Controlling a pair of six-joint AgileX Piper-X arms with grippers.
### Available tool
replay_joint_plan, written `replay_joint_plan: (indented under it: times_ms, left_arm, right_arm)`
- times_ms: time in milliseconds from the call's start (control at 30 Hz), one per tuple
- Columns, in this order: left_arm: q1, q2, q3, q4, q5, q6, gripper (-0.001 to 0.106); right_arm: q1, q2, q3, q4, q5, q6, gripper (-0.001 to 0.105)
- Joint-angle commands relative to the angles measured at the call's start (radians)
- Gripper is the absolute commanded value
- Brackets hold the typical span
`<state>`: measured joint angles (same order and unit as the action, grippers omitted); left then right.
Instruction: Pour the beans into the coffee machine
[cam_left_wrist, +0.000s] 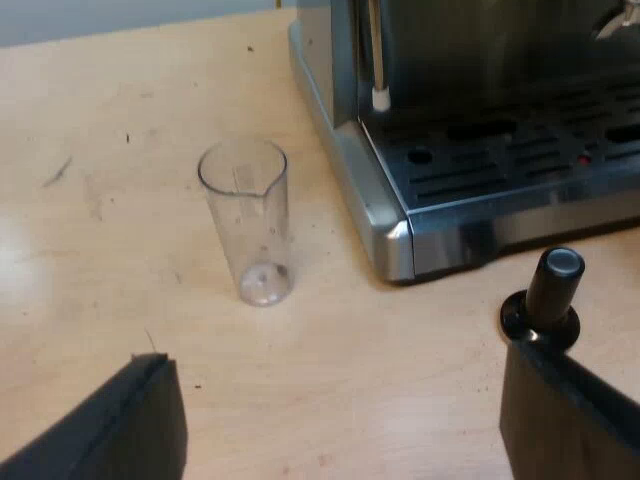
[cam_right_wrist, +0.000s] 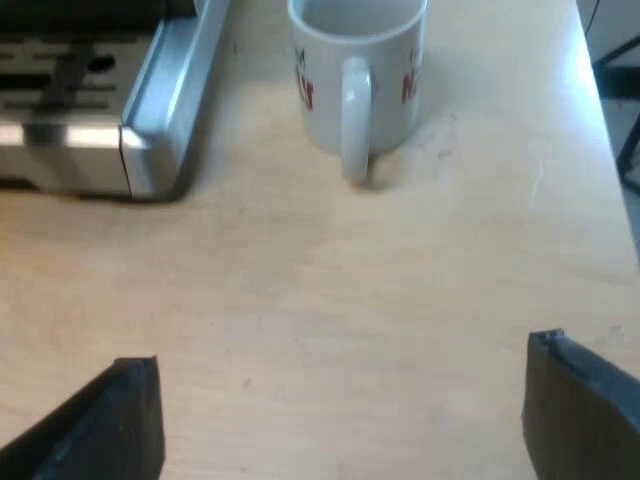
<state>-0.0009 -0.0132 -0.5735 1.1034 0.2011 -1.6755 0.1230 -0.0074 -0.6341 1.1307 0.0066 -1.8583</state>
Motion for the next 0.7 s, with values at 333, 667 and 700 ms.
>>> replay_joint_plan:
  times_ms: [333, 667, 700]
  left_arm:
    - [-0.001, -0.038, 0.024, 0.006, -0.013, -0.011, 0.067]
    - [-0.001, -0.038, 0.024, -0.010, -0.003, -0.011, 0.067]
    - [-0.001, -0.038, 0.024, -0.010, -0.003, -0.010, 0.067]
  right_arm:
    - [-0.002, -0.046, 0.061, 0.058, -0.007, 0.000, 0.078]
    - [-0.002, -0.046, 0.064, 0.004, -0.007, 0.000, 0.078]
    - [-0.002, -0.046, 0.065, -0.003, -0.007, 0.000, 0.078]
